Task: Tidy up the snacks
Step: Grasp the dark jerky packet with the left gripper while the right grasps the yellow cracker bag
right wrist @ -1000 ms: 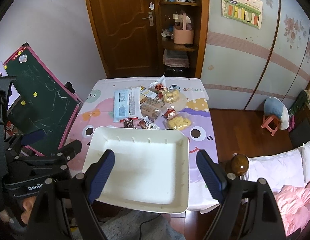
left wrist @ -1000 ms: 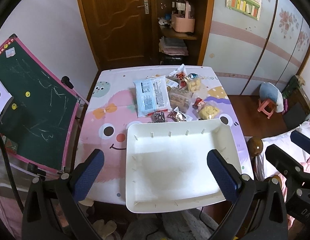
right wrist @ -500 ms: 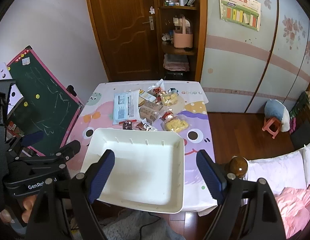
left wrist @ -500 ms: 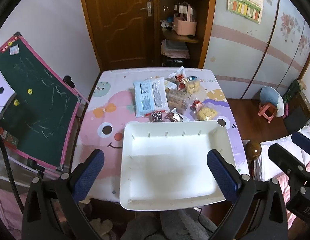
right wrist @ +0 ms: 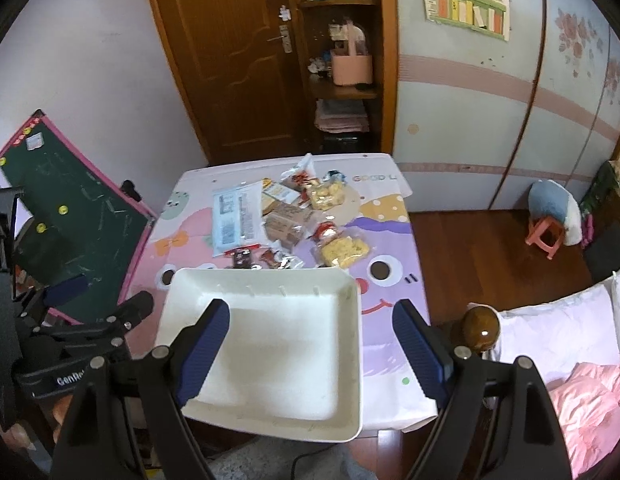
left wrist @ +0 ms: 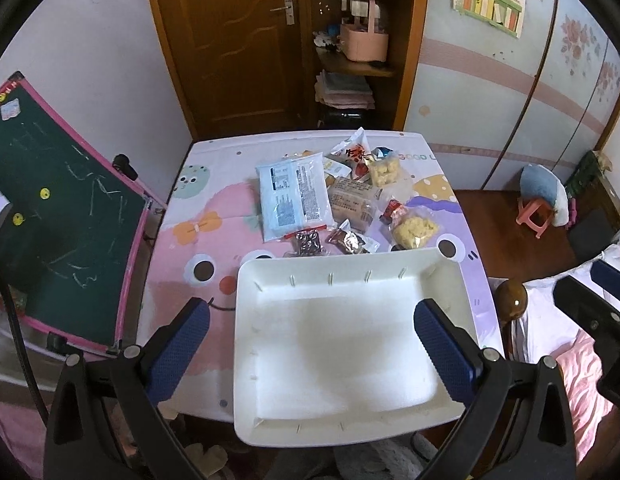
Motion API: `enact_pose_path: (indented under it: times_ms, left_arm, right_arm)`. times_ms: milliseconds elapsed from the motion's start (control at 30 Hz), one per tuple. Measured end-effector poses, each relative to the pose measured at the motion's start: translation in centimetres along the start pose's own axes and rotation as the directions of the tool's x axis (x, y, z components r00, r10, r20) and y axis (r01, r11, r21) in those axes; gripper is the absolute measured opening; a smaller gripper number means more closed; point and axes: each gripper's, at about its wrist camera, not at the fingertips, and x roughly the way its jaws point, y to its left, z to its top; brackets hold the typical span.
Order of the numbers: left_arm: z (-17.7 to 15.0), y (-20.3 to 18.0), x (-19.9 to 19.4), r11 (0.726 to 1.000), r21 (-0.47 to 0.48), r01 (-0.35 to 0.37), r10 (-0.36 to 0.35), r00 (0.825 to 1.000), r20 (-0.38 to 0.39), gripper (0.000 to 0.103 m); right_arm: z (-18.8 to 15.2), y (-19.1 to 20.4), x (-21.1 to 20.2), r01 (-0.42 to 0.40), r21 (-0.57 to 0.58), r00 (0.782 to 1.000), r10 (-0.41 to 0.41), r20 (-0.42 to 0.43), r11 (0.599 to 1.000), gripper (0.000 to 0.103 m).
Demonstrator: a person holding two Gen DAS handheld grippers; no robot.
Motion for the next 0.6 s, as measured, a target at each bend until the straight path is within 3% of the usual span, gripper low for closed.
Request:
enact_pose_path:
  times_ms: [267,600]
  left_arm:
    - [3.9,2.3,3.3,1.000,-0.009,0.025,-0.025,0.999,0.035,0.102]
    - [8.1,4.8,12.3,0.997,-0.053,0.060,-0.064,0.995,-0.080,0.102]
  right_arm:
    - [2.5,-2.2,3.5,0.026,0.066,0.999,-0.024,-0.038,0.997,0.084]
    - [6.2,-4.2,12.7,0.032,0.178,0.988,-0.005,-0.152,0.984,0.084]
